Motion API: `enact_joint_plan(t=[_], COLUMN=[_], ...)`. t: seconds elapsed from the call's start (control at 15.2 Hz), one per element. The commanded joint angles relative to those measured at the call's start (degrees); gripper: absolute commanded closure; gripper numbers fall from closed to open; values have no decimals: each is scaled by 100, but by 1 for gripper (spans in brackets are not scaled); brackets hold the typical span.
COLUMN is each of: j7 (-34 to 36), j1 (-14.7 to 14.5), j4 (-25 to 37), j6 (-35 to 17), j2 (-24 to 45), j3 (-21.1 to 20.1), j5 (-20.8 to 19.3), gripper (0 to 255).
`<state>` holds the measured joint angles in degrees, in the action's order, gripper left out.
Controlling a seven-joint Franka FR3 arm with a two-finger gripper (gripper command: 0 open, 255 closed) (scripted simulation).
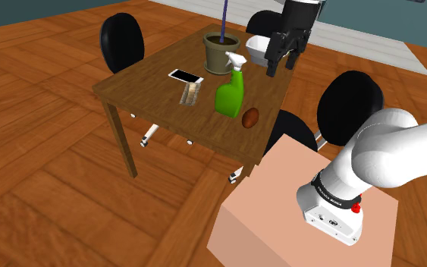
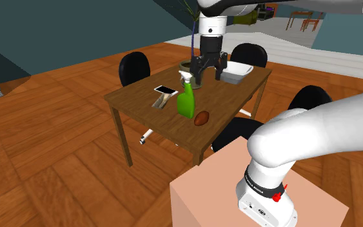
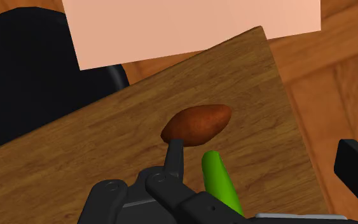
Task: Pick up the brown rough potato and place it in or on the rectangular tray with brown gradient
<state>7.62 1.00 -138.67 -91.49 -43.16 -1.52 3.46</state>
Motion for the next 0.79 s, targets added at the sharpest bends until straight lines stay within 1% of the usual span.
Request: enact_joint_plan(t=[0.0,0.4,0.73], j7=[0,1054,1903], j1=[0,448,808], j4=[0,-1101,-1847], j6=[0,-1511,-2899], j2=[0,90,458], j3=[0,-154,-313], j5=[0,205,392], gripper=[0,0,0])
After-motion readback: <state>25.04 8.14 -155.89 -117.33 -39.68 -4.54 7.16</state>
